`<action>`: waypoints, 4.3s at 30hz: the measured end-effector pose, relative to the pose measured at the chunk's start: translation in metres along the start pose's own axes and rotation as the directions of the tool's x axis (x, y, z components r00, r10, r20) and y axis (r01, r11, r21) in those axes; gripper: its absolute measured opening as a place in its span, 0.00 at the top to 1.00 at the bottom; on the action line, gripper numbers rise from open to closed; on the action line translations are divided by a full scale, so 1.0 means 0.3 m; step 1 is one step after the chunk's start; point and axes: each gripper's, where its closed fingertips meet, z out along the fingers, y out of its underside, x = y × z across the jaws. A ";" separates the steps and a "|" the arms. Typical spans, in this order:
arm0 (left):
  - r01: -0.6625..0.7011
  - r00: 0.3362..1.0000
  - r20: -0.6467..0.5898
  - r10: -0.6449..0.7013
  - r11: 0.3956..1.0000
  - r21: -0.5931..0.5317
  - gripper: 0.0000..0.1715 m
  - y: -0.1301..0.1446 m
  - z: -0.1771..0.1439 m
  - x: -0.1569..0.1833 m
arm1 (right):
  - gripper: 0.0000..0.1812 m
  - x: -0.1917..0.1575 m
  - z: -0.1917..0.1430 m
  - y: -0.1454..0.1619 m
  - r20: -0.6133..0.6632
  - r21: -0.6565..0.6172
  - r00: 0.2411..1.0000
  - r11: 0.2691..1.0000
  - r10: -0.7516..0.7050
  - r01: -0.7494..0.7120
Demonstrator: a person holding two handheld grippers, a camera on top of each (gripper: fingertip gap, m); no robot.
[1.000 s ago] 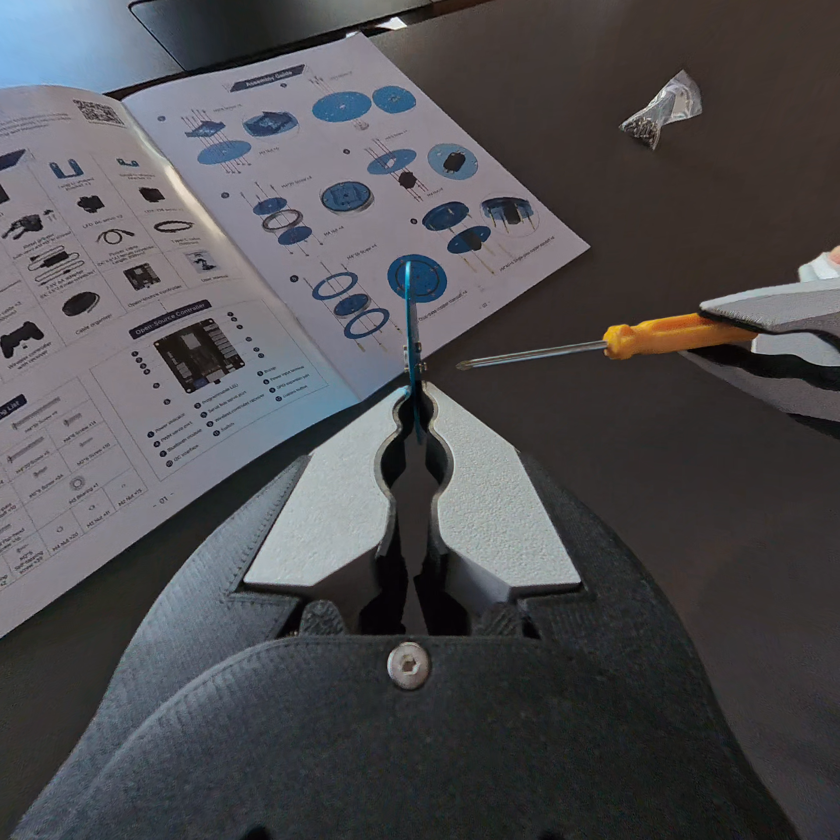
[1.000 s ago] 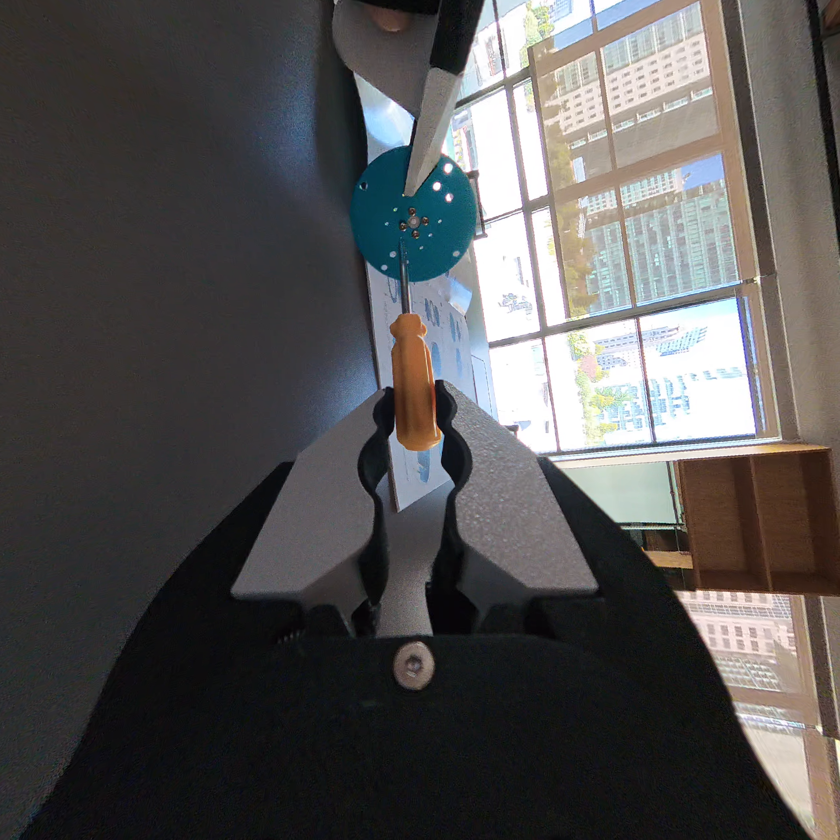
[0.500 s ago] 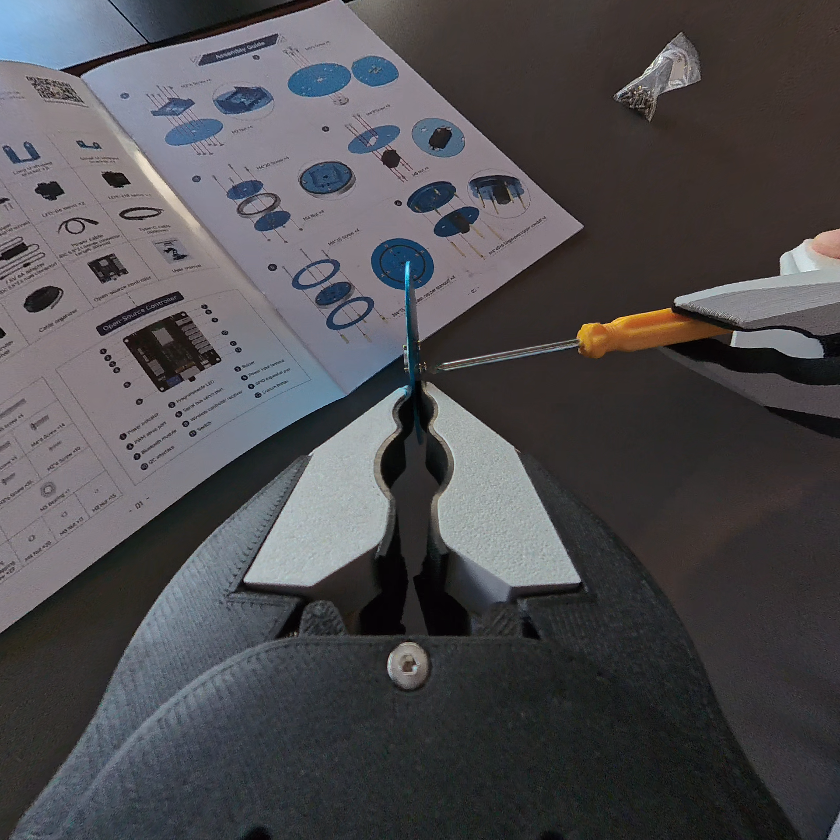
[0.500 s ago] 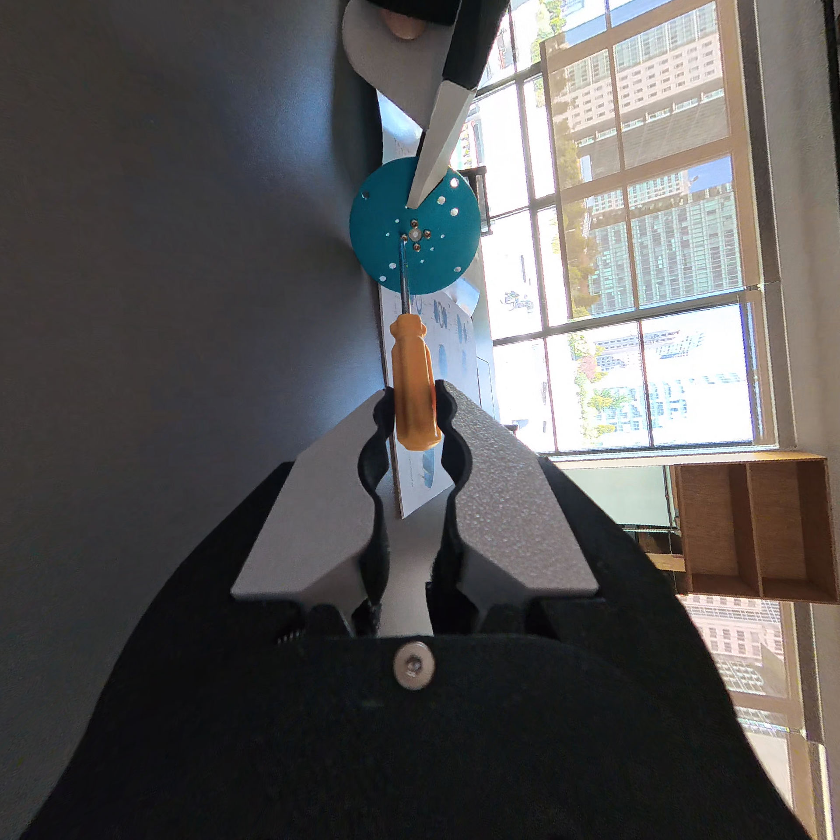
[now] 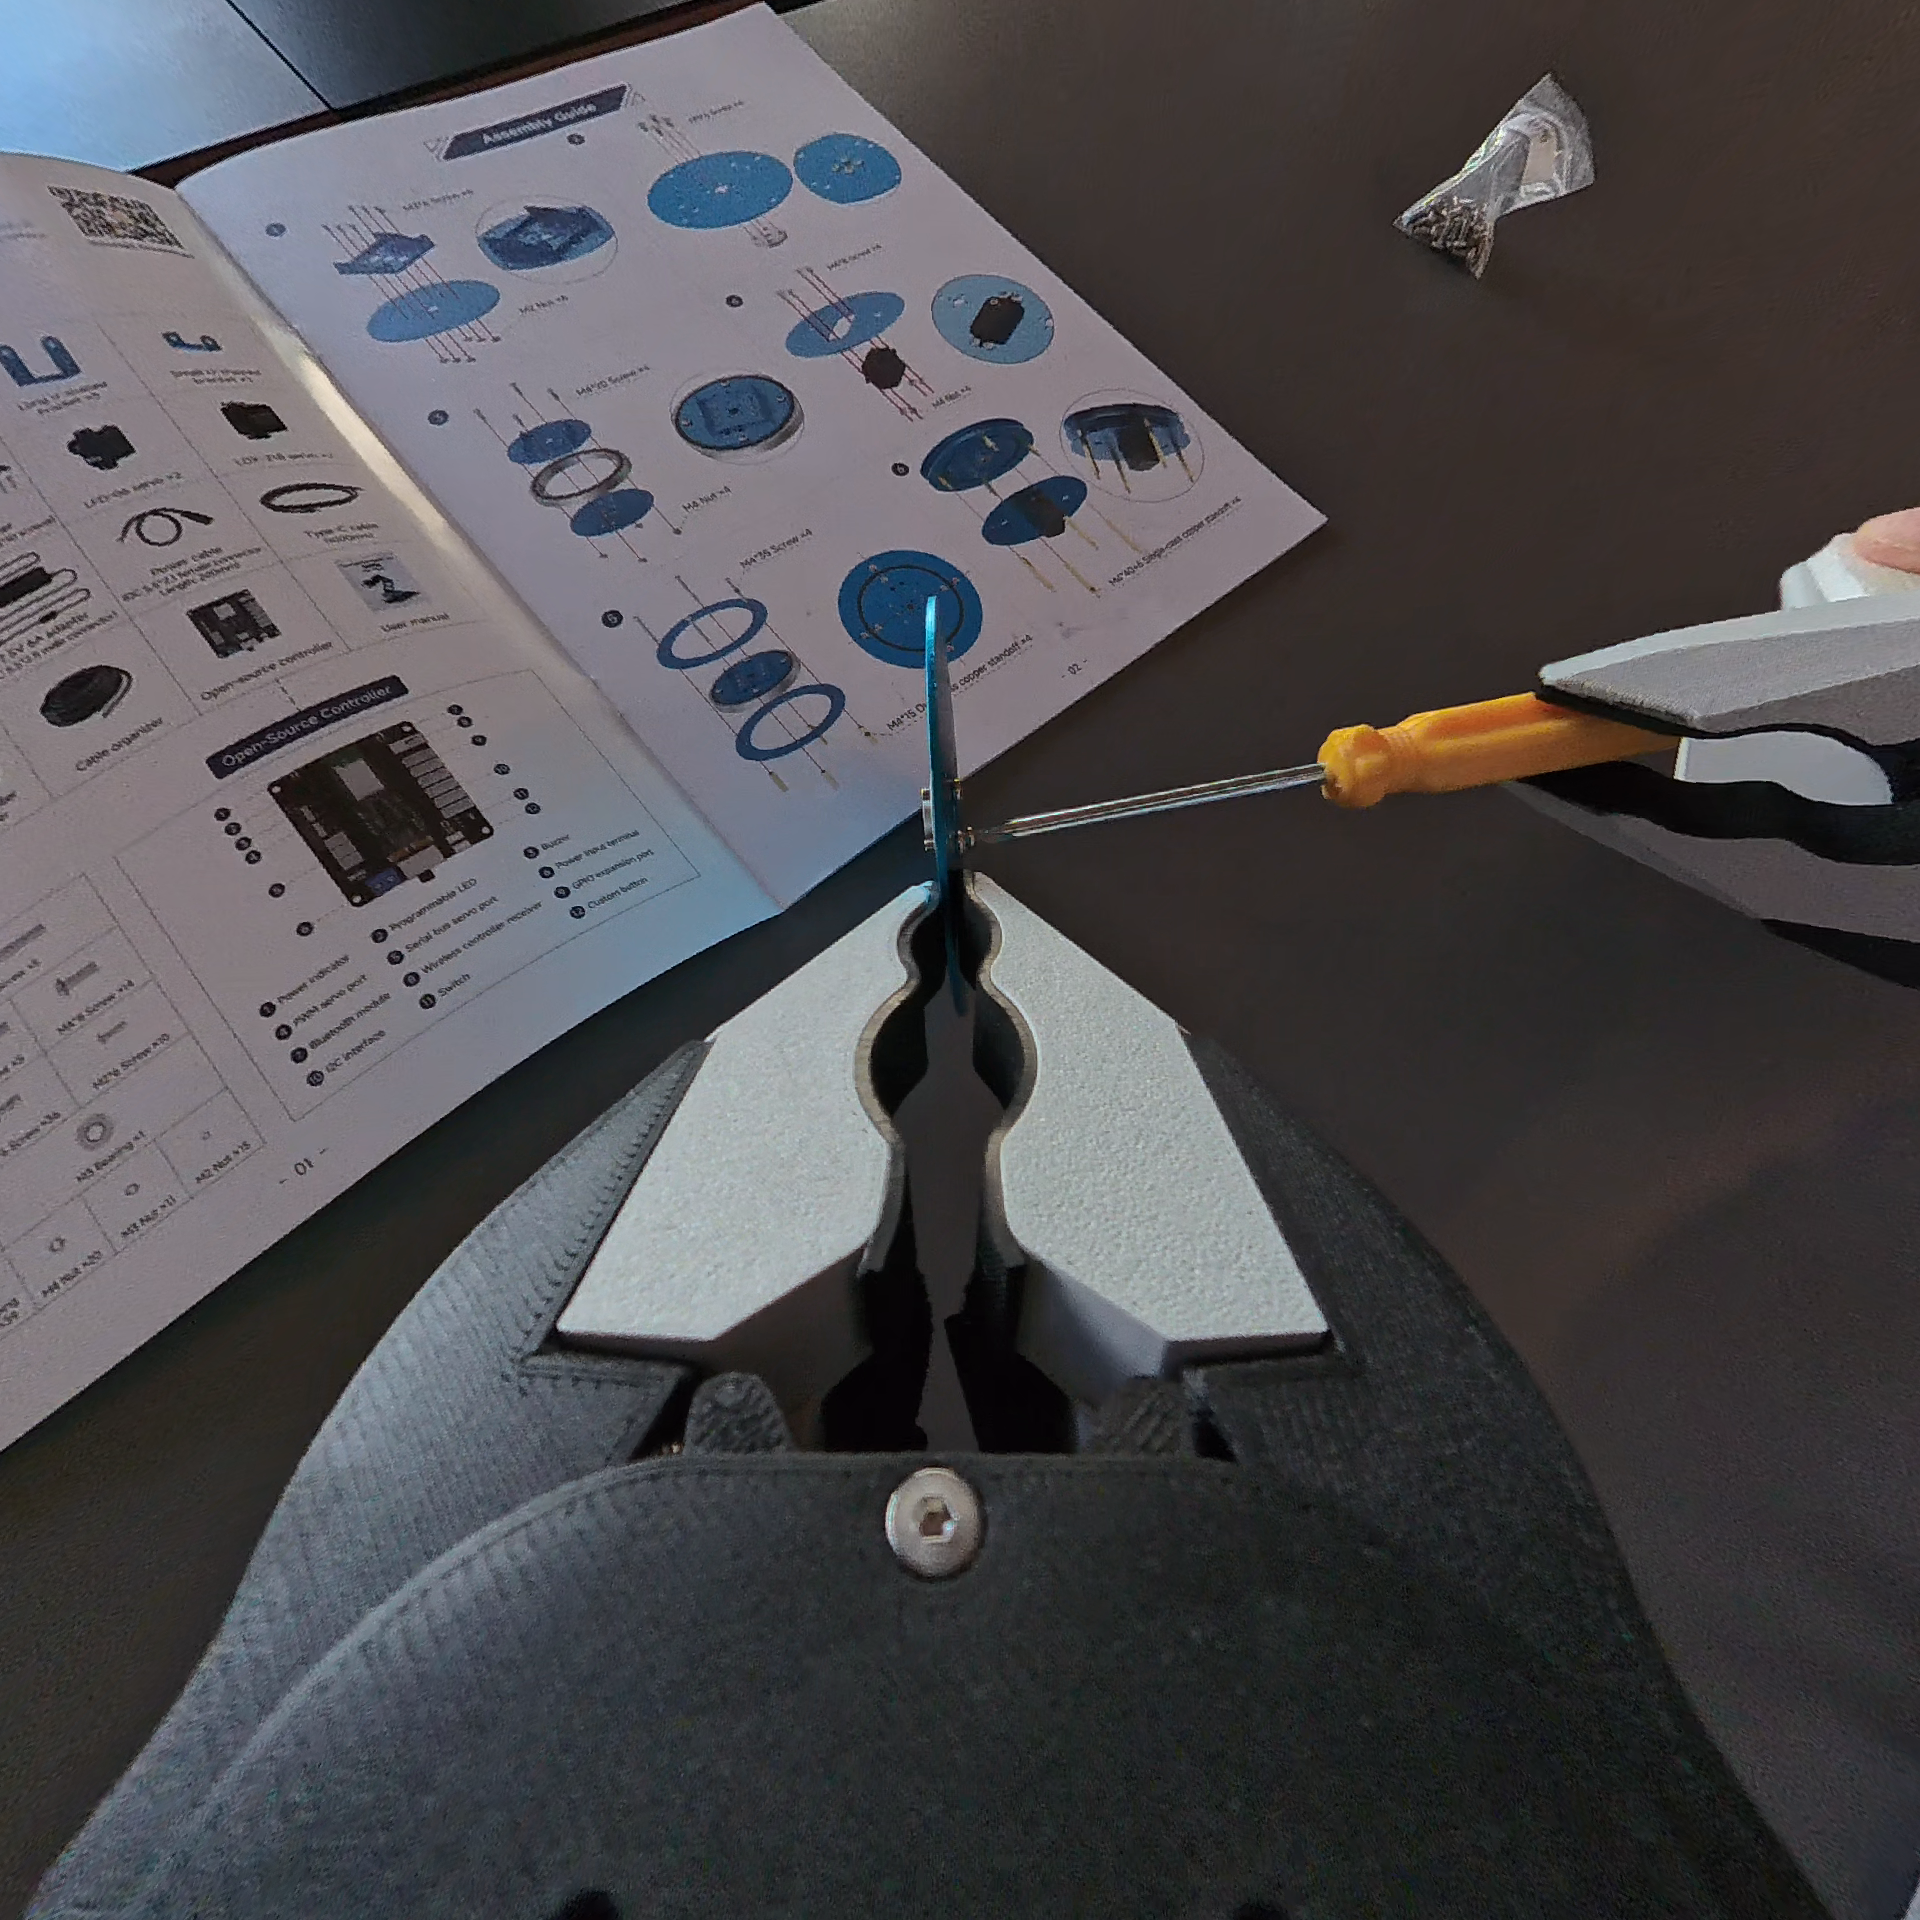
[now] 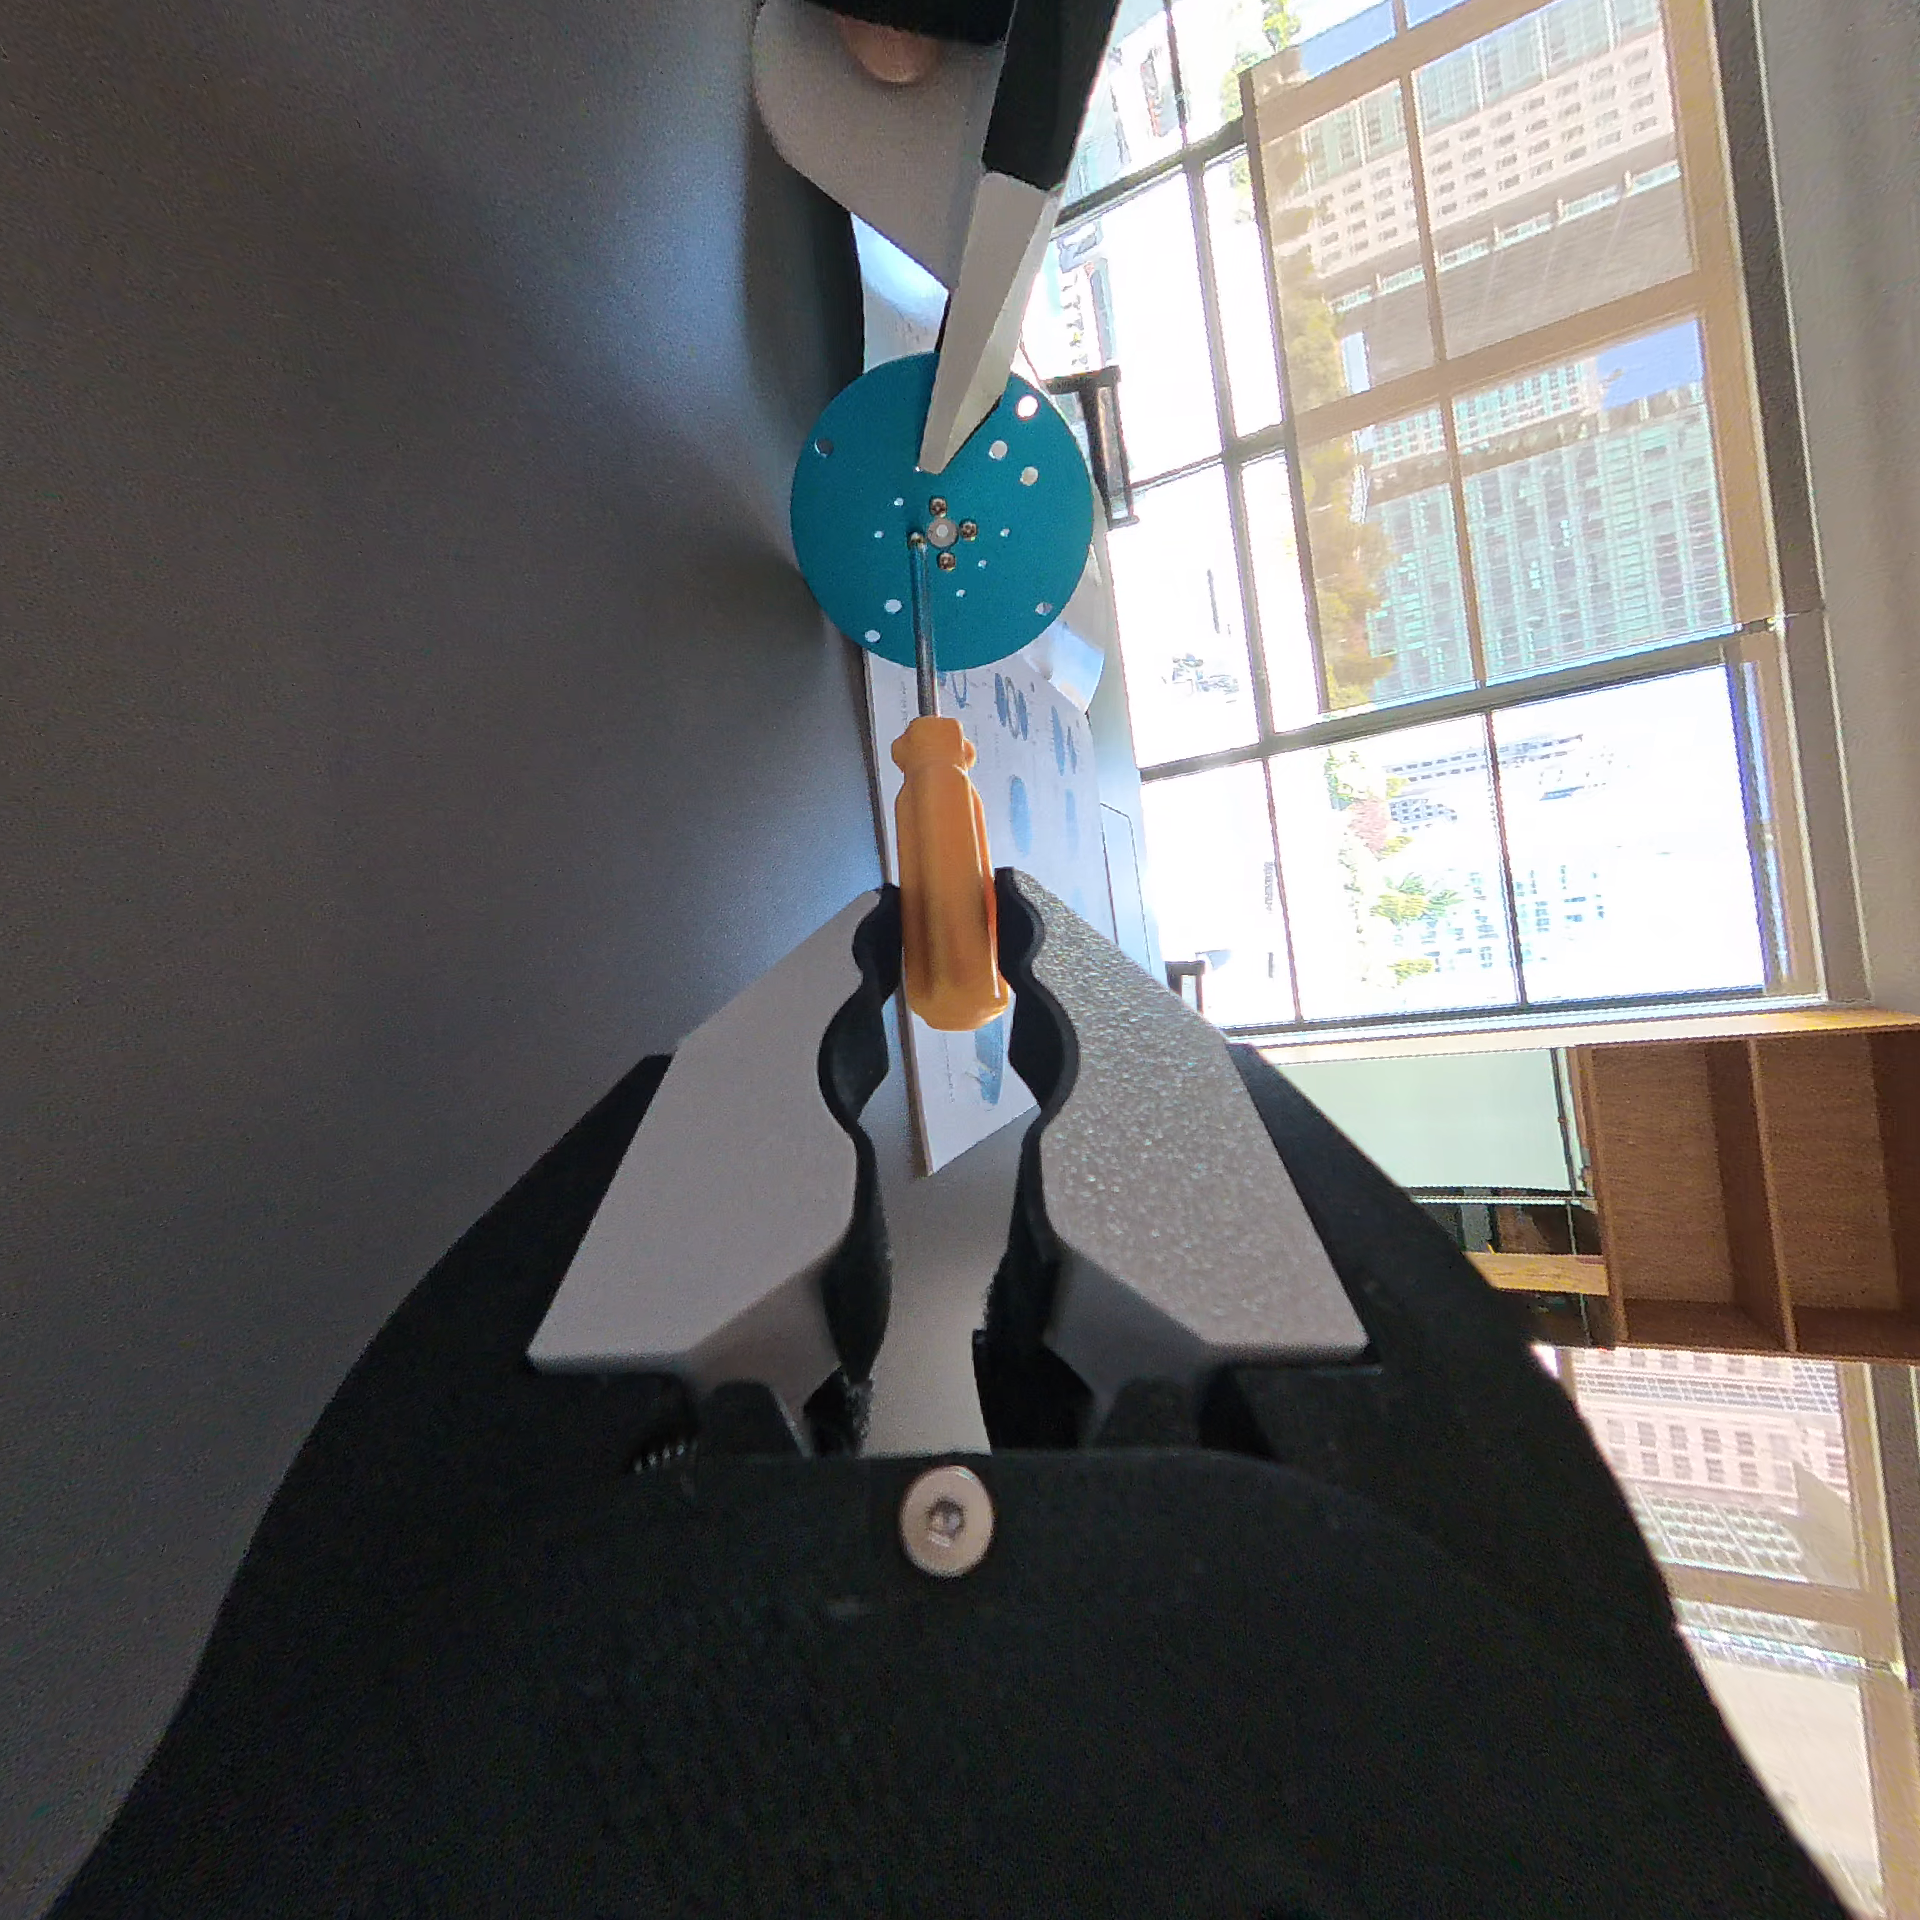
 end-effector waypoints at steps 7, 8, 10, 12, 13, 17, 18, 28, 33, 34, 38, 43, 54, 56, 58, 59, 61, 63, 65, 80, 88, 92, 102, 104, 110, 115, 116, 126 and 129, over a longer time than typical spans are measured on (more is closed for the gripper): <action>-0.028 0.999 0.020 0.028 1.000 -0.010 1.00 0.000 0.000 0.006 | 0.91 0.010 0.000 -0.002 -0.029 -0.017 0.997 0.998 -0.068 0.067; -0.032 0.999 0.029 0.033 0.999 -0.014 1.00 0.000 0.000 0.007 | 0.90 0.013 -0.002 -0.007 -0.048 -0.027 0.992 0.993 -0.116 0.115; -0.045 0.998 0.052 0.046 0.999 -0.021 1.00 0.001 0.000 0.006 | 0.90 0.009 -0.006 -0.019 -0.072 -0.035 0.973 0.975 -0.220 0.218; -0.049 0.996 0.072 0.051 0.999 -0.021 1.00 0.000 -0.001 0.003 | 0.91 0.004 -0.003 -0.021 -0.073 -0.036 0.972 0.975 -0.222 0.220; -0.054 0.995 0.084 0.055 0.998 -0.016 1.00 -0.002 -0.001 -0.002 | 0.91 -0.002 0.003 -0.018 -0.036 -0.026 0.991 0.991 -0.131 0.130; -0.082 0.987 0.139 0.076 0.996 0.044 1.00 -0.038 -0.008 -0.022 | 0.91 0.015 0.027 -0.009 0.149 -0.017 0.896 0.907 0.419 -0.421; -0.093 0.984 0.156 0.082 0.993 0.066 1.00 -0.055 -0.015 -0.026 | 0.91 0.025 0.031 -0.010 0.190 -0.023 0.819 0.836 0.542 -0.548; -0.176 0.955 0.269 0.127 0.971 0.165 1.00 -0.151 -0.061 -0.094 | 0.91 0.117 0.097 -0.019 0.364 -0.168 0.261 0.339 0.894 -0.926; -0.210 0.944 0.293 0.151 0.961 0.180 1.00 -0.167 -0.075 -0.104 | 0.91 0.086 0.110 -0.039 0.336 -0.154 0.329 0.396 0.882 -0.905; -0.219 0.942 0.297 0.158 0.958 0.183 1.00 -0.169 -0.076 -0.102 | 0.91 0.081 0.108 -0.040 0.335 -0.154 0.333 0.400 0.881 -0.903; -0.253 0.930 0.318 0.187 0.950 0.182 1.00 -0.174 -0.074 -0.090 | 0.91 0.079 0.102 -0.029 0.332 -0.151 0.325 0.391 0.885 -0.908; -0.269 0.925 0.324 0.200 0.945 0.184 1.00 -0.176 -0.068 -0.083 | 0.91 0.087 0.096 -0.018 0.331 -0.143 0.314 0.376 0.890 -0.915; -0.327 0.905 0.349 0.244 0.923 0.203 1.00 -0.192 -0.087 -0.069 | 0.91 0.082 0.093 -0.020 0.371 -0.154 0.234 0.308 0.899 -0.939; -0.353 0.897 0.357 0.260 0.909 0.224 1.00 -0.204 -0.102 -0.058 | 0.91 0.084 0.077 -0.038 0.424 -0.172 0.133 0.224 0.896 -0.959; -0.387 0.887 0.368 0.279 0.884 0.262 1.00 -0.222 -0.128 -0.039 | 0.91 0.096 0.057 -0.054 0.488 -0.200 -0.012 0.099 0.873 -0.975; -0.412 0.878 0.378 0.295 0.867 0.280 1.00 -0.232 -0.145 -0.029 | 0.91 0.105 0.048 -0.058 0.514 -0.226 -0.105 0.016 0.852 -0.974; -0.457 0.859 0.402 0.318 0.829 0.321 1.00 -0.254 -0.182 -0.008 | 0.91 0.128 0.025 -0.076 0.566 -0.306 -0.322 -0.170 0.759 -0.937; -0.503 0.837 0.427 0.343 0.788 0.354 1.00 -0.273 -0.216 0.011 | 0.91 0.153 0.003 -0.093 0.593 -0.391 -0.505 -0.324 0.627 -0.862; -0.540 0.819 0.447 0.360 0.748 0.386 1.00 -0.287 -0.248 0.029 | 0.91 0.171 -0.018 -0.109 0.601 -0.480 -0.643 -0.428 0.475 -0.766; -0.421 0.895 0.383 0.230 0.719 0.553 1.00 -0.334 -0.353 0.039 | 0.91 0.204 -0.093 -0.166 0.586 -0.661 -0.807 -0.532 0.073 -0.528; 0.000 1.000 0.021 -0.005 0.980 0.199 1.00 -0.109 -0.090 -0.036 | 0.92 0.200 -0.027 -0.002 0.300 0.217 0.706 0.675 0.641 -0.705; 0.104 0.994 -0.036 -0.101 0.988 0.118 1.00 -0.052 -0.050 -0.056 | 0.91 0.112 -0.003 -0.012 0.202 0.233 0.899 0.873 0.388 -0.429; 0.083 0.997 0.000 -0.083 0.996 0.021 1.00 0.003 -0.023 -0.070 | 0.91 0.026 0.040 -0.002 0.093 0.130 0.992 0.987 0.086 -0.098; 0.074 0.997 0.007 -0.074 0.997 0.019 1.00 0.003 -0.024 -0.069 | 0.91 0.019 0.047 0.001 0.080 0.115 0.995 0.991 0.056 -0.065; 0.066 0.998 0.010 -0.066 0.998 0.018 1.00 0.003 -0.023 -0.066 | 0.91 0.015 0.055 0.003 0.066 0.100 0.997 0.994 0.037 -0.043; 0.058 0.998 0.013 -0.059 0.998 0.019 1.00 0.002 -0.021 -0.063 | 0.91 0.019 0.055 0.001 0.070 0.106 0.996 0.993 0.051 -0.058; 0.057 0.998 0.013 -0.058 0.998 0.019 1.00 0.002 -0.019 -0.061 | 0.91 0.017 0.057 0.003 0.072 0.102 0.996 0.993 0.052 -0.060; 0.054 0.998 0.016 -0.055 0.998 0.022 1.00 0.000 -0.016 -0.056 | 0.91 0.014 0.055 0.021 0.081 0.091 0.995 0.993 0.062 -0.069; 0.045 0.999 0.019 -0.045 0.999 0.025 1.00 -0.002 -0.014 -0.056 | 0.91 0.014 0.058 0.026 0.081 0.084 0.995 0.994 0.061 -0.068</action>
